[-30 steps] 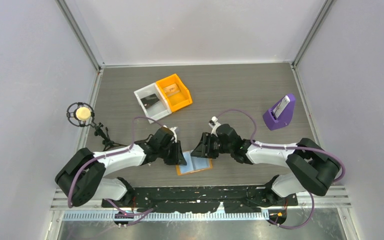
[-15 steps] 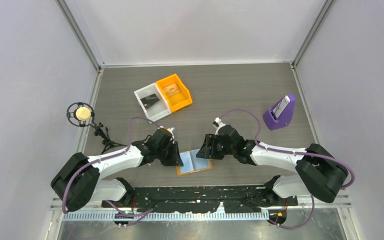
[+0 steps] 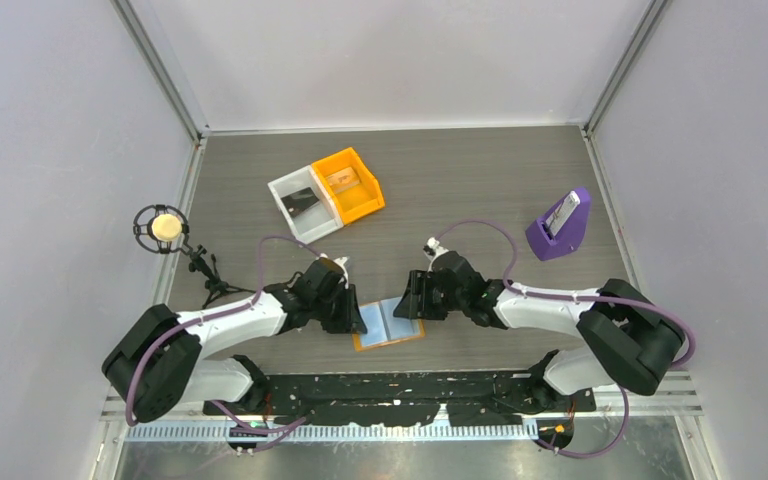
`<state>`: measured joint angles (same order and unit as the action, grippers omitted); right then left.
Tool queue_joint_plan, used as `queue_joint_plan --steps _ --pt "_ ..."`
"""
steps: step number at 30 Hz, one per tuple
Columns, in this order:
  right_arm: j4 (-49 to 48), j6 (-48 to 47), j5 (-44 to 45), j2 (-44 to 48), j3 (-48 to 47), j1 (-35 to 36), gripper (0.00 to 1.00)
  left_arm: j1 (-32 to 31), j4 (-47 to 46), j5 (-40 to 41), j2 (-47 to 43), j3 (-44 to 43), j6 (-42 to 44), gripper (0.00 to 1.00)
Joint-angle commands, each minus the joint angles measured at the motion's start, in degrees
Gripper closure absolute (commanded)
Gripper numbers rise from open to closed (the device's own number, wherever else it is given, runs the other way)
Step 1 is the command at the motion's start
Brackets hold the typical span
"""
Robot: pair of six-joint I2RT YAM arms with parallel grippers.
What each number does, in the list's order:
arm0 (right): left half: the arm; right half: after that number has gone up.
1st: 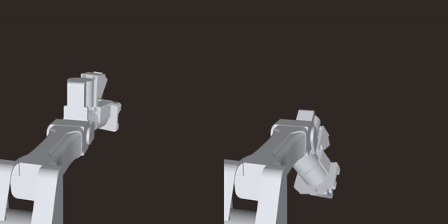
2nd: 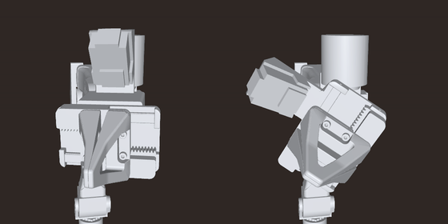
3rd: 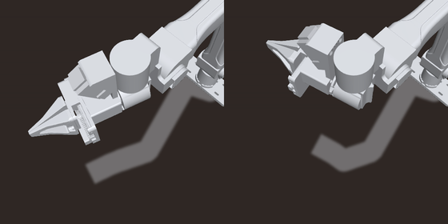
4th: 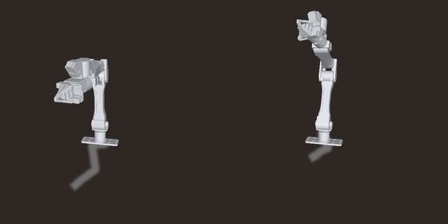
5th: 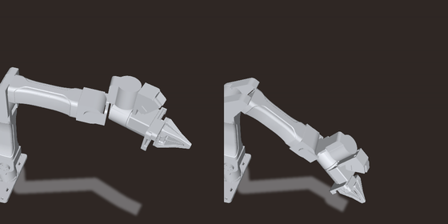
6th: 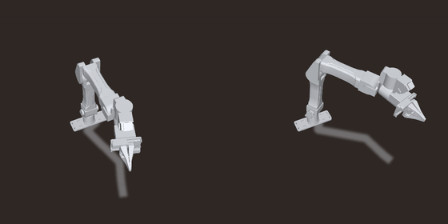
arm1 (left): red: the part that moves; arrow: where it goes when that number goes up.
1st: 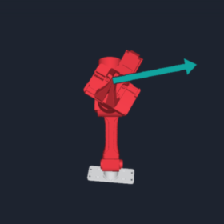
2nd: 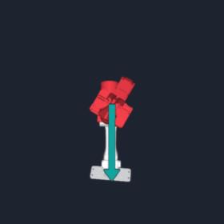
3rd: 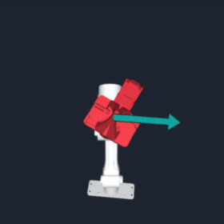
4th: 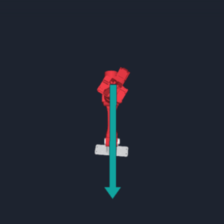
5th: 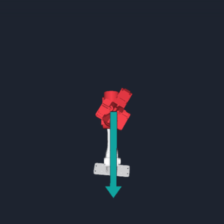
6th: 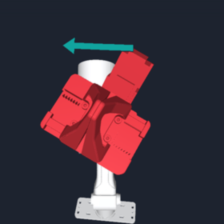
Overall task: Take the credit cards out of the card holder
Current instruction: Remove the credit card from the card holder.
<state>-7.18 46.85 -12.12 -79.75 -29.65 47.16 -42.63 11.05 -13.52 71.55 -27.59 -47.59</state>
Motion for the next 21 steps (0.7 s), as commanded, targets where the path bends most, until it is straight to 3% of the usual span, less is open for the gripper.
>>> queue_joint_plan --steps 1,21 --pt "-1.21 -0.78 -0.89 -1.19 -1.01 0.39 0.45 -0.24 -2.46 -0.32 0.96 0.86 0.4 0.78" --pt "-1.84 -0.47 -4.31 -0.39 -3.86 0.41 0.5 -0.26 -3.07 -1.12 2.45 0.71 0.41 0.78"
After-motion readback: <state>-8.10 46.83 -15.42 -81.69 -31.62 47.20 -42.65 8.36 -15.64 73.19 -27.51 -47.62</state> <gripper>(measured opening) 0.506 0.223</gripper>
